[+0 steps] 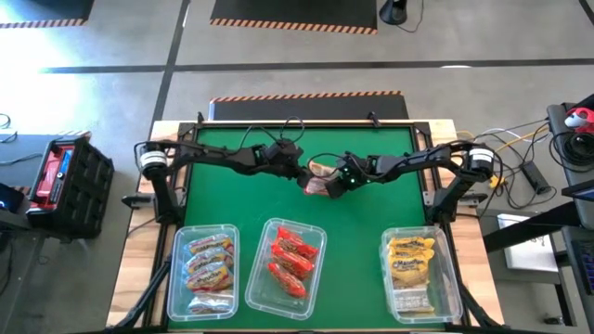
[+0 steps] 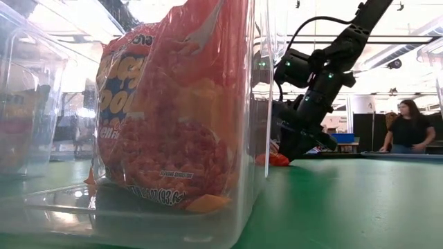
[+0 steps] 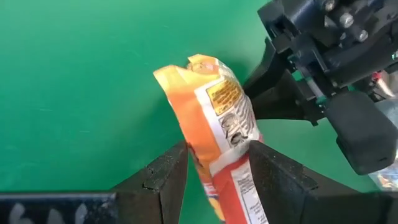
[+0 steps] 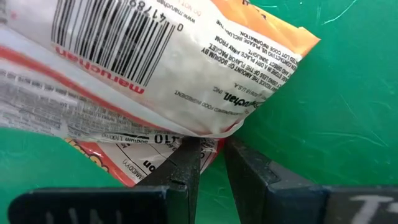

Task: Sort Maruchan noodles
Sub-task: Put the orange noodle pack into the middle transparent bin

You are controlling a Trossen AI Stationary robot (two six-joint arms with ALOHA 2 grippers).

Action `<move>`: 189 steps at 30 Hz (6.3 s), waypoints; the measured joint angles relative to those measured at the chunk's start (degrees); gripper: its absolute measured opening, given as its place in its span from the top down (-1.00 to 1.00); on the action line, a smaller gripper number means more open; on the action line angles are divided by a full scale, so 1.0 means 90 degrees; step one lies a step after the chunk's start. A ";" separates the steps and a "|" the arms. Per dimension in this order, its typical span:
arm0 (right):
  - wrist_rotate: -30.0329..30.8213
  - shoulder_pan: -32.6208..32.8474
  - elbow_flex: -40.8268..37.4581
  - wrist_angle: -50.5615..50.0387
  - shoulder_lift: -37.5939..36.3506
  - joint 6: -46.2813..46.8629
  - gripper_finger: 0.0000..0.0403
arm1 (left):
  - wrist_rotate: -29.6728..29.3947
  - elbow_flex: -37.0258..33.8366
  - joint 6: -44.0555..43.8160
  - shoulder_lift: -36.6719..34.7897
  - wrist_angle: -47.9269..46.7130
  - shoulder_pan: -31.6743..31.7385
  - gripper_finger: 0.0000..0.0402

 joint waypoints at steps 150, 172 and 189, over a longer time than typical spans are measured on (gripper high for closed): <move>-0.5950 -0.1324 0.3524 -0.3527 -0.2489 -0.0945 -0.01 | -0.6788 0.3033 1.3889 -0.0913 -0.1655 -0.4055 0.51; -0.5766 -0.1298 0.3519 -0.2959 -0.2501 -0.0272 -0.01 | -0.6370 0.3016 1.4425 -0.0915 -0.1202 -0.3542 0.51; -0.6184 -0.1231 0.3512 -0.1890 -0.2477 0.0819 -0.01 | -0.6303 0.2988 1.4500 -0.0920 -0.0702 -0.3451 0.51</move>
